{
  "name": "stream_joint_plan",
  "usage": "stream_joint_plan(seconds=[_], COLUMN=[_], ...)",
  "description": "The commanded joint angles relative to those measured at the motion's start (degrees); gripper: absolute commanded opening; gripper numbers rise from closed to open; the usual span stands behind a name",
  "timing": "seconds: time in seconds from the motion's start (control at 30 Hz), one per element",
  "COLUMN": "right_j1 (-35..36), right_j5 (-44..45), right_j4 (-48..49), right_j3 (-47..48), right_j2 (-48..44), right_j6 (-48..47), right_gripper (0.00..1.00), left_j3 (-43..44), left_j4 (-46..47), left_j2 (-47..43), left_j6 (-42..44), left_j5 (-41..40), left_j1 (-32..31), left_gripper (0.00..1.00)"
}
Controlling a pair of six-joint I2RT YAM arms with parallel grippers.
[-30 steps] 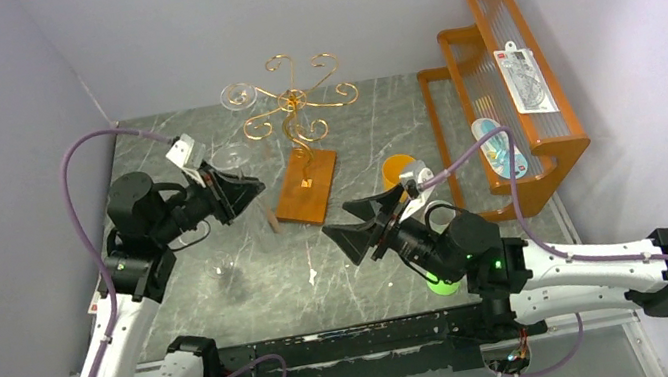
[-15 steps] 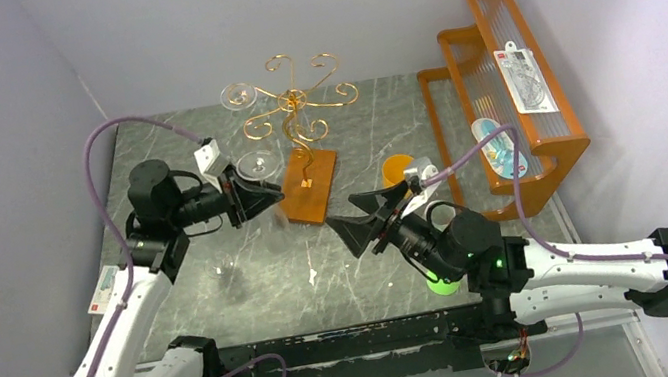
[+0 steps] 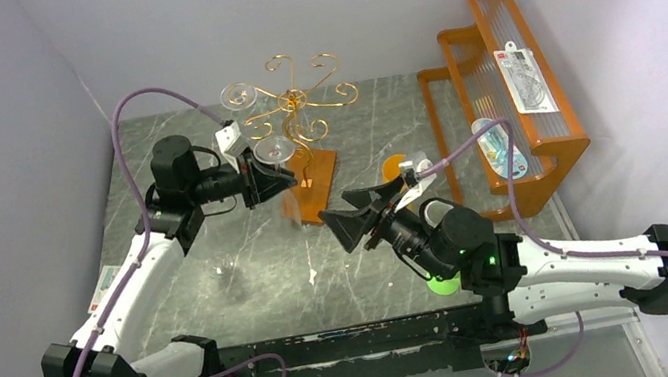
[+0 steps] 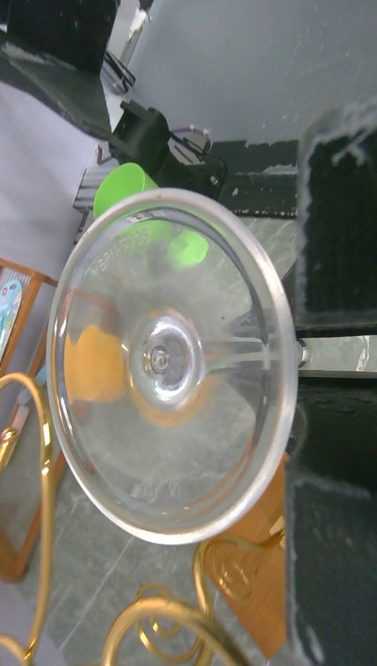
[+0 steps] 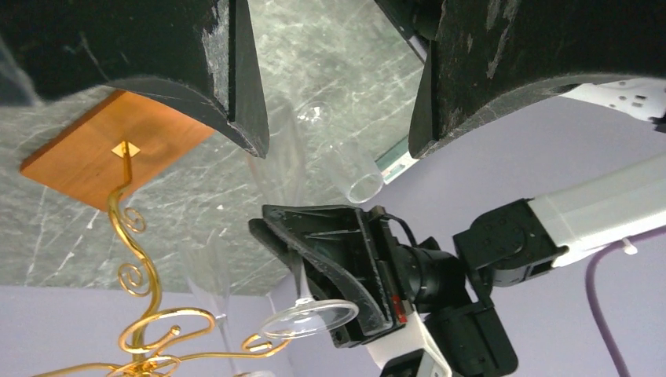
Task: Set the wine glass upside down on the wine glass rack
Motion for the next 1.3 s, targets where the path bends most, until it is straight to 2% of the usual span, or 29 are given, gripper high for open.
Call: stream_joint_plan(seconds=[0.0,0.13,0.2,0.63,0.9,1.27], right_j1=[-0.18,-0.27,-0.27,-0.29,-0.29,-0.26], right_j5=[-0.04,2.54,2.12,3.87,3.97,3.86], right_j4=[-0.24,-4.18,-4.51,-5.04,-5.69,-5.59], right_j3=[3.3,6.16,6.74,5.4,5.27,4.88], right_j2=[0.97,2.29,2.78,1.9,1.98,1.98], right_j6=[3.13,8.69,9.91,12.57,13.19,13.48], right_gripper=[0.71,0.78,0.79,0.78,0.78,0.77], left_j3=[3.47,4.76,5.47,5.27,3.37,1.52], left_j4=[0.68,1.47,1.95,7.18,7.77,9.45], left_j2=[1.06,2.38,3.23,6.1,5.61,6.57], left_j6=[5.48,6.45,6.43,-1.45,-5.74,-10.96], left_j5=[-2.09,-2.79,-2.99,-8.72,-16.79,-20.09], left_j1=[-0.66,-0.77,-0.77,-1.23,-1.72,-1.74], left_gripper=[0.05,0.05,0.05,0.05,0.05,0.05])
